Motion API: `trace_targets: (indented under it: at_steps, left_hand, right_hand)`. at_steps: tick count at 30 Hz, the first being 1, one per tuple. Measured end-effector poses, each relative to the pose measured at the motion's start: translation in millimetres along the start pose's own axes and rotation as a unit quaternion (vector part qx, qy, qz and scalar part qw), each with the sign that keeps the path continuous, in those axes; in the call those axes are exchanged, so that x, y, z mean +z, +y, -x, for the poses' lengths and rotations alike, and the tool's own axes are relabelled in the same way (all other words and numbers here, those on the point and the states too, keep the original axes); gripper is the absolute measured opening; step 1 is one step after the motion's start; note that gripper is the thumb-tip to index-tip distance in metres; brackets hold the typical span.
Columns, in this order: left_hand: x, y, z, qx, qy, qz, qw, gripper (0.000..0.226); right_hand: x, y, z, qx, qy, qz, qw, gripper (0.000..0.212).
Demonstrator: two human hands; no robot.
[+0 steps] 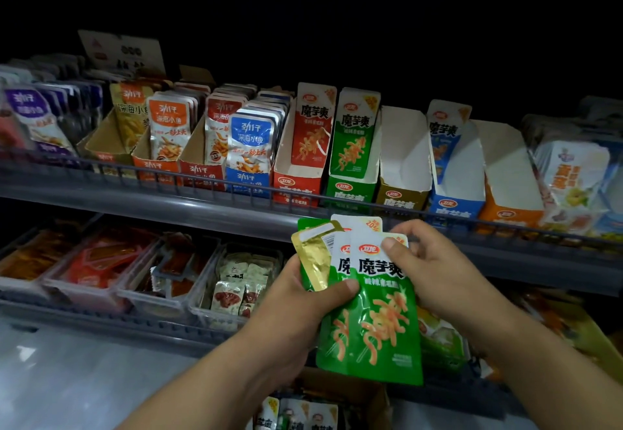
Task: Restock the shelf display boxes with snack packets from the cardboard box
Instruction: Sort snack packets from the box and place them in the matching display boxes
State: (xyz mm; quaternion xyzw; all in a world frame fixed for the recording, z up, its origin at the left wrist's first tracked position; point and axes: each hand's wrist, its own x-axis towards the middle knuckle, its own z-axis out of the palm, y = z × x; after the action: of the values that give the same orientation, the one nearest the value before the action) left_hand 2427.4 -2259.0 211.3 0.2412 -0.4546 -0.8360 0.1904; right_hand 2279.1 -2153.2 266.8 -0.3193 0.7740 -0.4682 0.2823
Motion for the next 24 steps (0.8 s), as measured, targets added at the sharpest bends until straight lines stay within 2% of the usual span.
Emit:
trace_targets:
  at_steps: [5, 11, 13, 17, 20, 24]
  left_hand:
    - [-0.7, 2.5, 1.4, -0.004, -0.002, -0.028, 1.000, 0.046]
    - [3.5, 2.7, 5.0, -0.005, -0.025, -0.055, 0.998, 0.049]
    - [6.5, 4.0, 6.4, -0.006, -0.029, -0.032, 0.999, 0.045]
    - [7.4, 13.4, 7.8, -0.022, -0.015, 0.039, 0.999, 0.028]
    - [2.2, 19.7, 6.7, -0.015, 0.022, 0.074, 0.997, 0.026]
    - [-4.5, 25.9, 6.8, -0.006, 0.063, 0.083, 0.995, 0.025]
  right_hand:
    - [-18.7, -1.8, -3.8, 0.006, -0.069, 0.022, 0.997, 0.010]
    - [-27.8, -7.4, -9.5, -0.010, -0.074, 0.063, 0.995, 0.009]
    - [-28.3, -7.5, -11.6, -0.003, -0.075, 0.042, 0.996, 0.009]
    - [-28.7, -11.4, -12.2, -0.002, -0.066, -0.078, 0.995, 0.011]
    - [-34.8, -19.8, -15.0, -0.039, -0.020, -0.097, 0.994, 0.012]
    - [-45.6, -42.3, -28.9, -0.127, 0.093, -0.111, 0.981, 0.002]
